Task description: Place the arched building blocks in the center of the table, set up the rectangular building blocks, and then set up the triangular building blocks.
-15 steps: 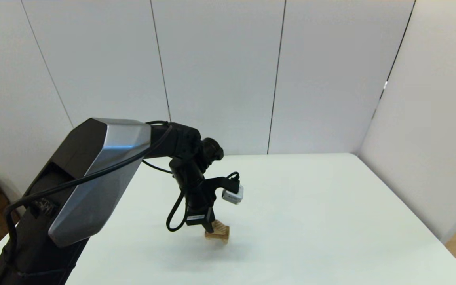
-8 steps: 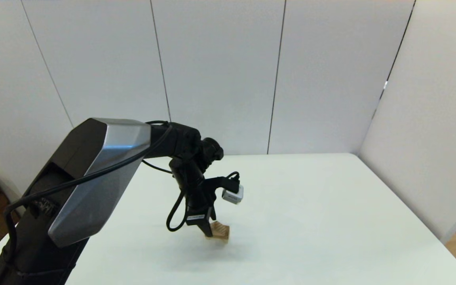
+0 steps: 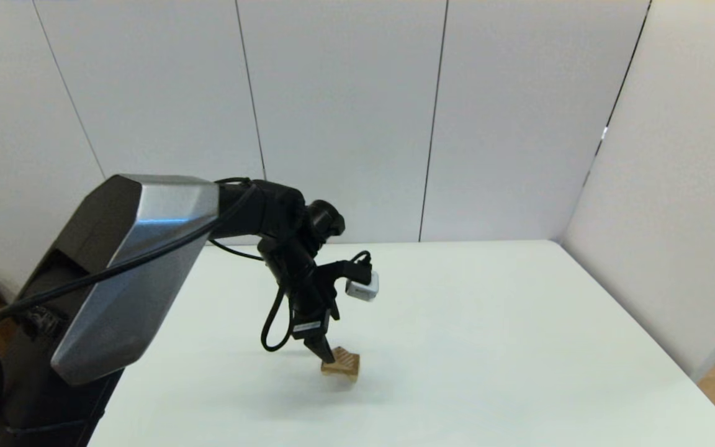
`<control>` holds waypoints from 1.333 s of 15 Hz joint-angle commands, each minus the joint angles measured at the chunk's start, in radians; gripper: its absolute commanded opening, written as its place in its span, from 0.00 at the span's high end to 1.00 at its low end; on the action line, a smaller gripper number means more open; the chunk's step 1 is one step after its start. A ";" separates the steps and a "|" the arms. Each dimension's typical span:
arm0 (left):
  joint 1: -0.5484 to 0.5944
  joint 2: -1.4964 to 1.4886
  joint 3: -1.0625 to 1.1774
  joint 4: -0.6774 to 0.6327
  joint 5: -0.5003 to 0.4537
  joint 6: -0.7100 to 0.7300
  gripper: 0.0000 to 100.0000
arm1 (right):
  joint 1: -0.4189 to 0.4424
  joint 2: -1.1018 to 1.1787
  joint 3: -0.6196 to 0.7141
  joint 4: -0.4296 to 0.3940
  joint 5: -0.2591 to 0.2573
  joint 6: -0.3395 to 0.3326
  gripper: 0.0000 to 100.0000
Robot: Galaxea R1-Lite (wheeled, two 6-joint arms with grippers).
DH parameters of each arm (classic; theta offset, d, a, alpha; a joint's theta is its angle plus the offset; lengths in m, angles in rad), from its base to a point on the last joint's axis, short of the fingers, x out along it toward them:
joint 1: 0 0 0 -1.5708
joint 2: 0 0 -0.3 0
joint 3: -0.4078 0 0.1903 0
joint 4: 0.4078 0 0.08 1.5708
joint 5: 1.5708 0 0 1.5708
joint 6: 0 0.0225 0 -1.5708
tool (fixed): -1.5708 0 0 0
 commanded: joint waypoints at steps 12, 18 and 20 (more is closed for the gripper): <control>0.543 -0.888 0.098 -0.007 0.202 -0.807 0.00 | 0.001 0.000 0.000 -0.001 0.000 0.000 0.00; 0.624 -1.431 0.526 -0.024 0.352 -0.871 0.00 | 0.001 0.000 0.000 -0.001 0.000 0.000 0.00; 0.620 -1.613 0.640 -0.023 0.401 -0.882 0.00 | 0.001 0.000 0.000 -0.001 0.000 0.000 0.00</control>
